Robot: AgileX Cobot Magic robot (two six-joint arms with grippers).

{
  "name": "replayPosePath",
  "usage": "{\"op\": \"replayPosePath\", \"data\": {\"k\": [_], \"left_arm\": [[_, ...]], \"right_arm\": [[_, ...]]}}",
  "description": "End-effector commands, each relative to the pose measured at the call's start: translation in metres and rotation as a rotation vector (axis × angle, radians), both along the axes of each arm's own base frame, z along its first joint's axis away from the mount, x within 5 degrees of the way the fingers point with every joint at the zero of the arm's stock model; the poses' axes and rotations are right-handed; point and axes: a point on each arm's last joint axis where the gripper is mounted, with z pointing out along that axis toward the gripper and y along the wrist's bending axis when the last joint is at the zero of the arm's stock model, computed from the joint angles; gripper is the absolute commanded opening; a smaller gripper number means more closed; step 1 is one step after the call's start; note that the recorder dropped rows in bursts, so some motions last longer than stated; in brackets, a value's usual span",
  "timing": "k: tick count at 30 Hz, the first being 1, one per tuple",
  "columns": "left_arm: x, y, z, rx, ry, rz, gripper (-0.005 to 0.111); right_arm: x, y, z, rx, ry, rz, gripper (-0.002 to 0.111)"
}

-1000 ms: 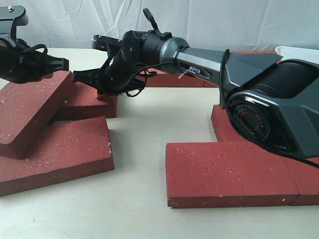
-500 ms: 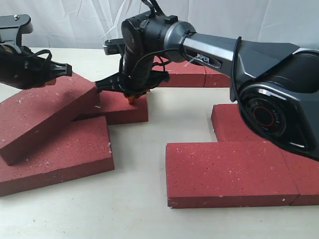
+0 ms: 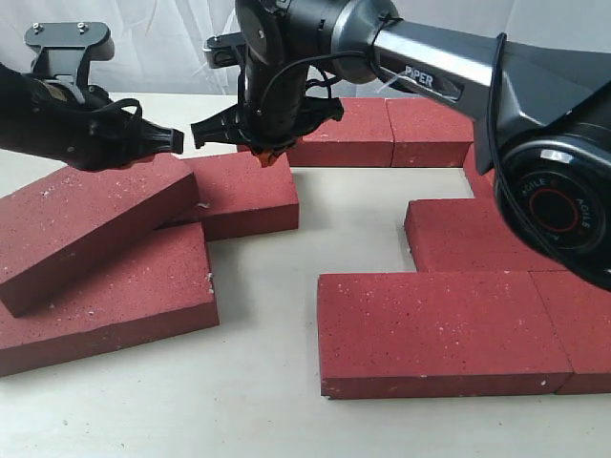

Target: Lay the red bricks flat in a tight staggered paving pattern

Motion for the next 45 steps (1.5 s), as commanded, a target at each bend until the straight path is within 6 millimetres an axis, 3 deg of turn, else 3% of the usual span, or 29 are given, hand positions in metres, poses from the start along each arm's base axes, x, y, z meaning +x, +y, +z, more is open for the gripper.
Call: {"op": "replayPosePath", "data": {"k": [1, 5, 10, 17, 21, 24, 27, 35, 45], "left_arm": [[0.002, -0.004, -0.008, 0.018, 0.027, -0.019, 0.0], [0.002, -0.004, -0.021, 0.025, 0.078, -0.018, 0.0], [0.0, -0.005, -0.022, 0.009, 0.107, -0.012, 0.0], [-0.007, -0.025, -0.031, 0.069, 0.126, -0.152, 0.0], [-0.003, -0.026, -0.05, 0.086, 0.173, -0.15, 0.0], [-0.002, -0.023, -0.051, 0.151, 0.151, -0.193, 0.0], [0.003, -0.012, -0.051, 0.157, 0.149, -0.163, 0.0], [0.018, 0.041, -0.051, 0.138, 0.167, 0.015, 0.0], [0.022, 0.074, -0.051, 0.108, 0.183, 0.141, 0.0]], "right_arm": [[0.001, -0.007, 0.007, 0.001, 0.015, -0.031, -0.001], [0.01, -0.019, 0.006, 0.055, 0.061, -0.078, -0.001], [0.017, -0.03, 0.006, 0.078, 0.084, -0.115, -0.001], [0.019, -0.032, 0.005, 0.077, 0.085, -0.12, -0.001], [0.018, -0.032, 0.005, 0.073, 0.091, -0.12, -0.001], [0.018, -0.033, 0.005, 0.067, 0.089, -0.119, -0.001], [0.018, -0.033, 0.005, 0.064, 0.093, -0.12, -0.001], [0.018, -0.033, 0.005, 0.062, 0.095, -0.12, -0.001], [0.018, -0.033, 0.004, 0.064, 0.092, -0.12, -0.001]]}}
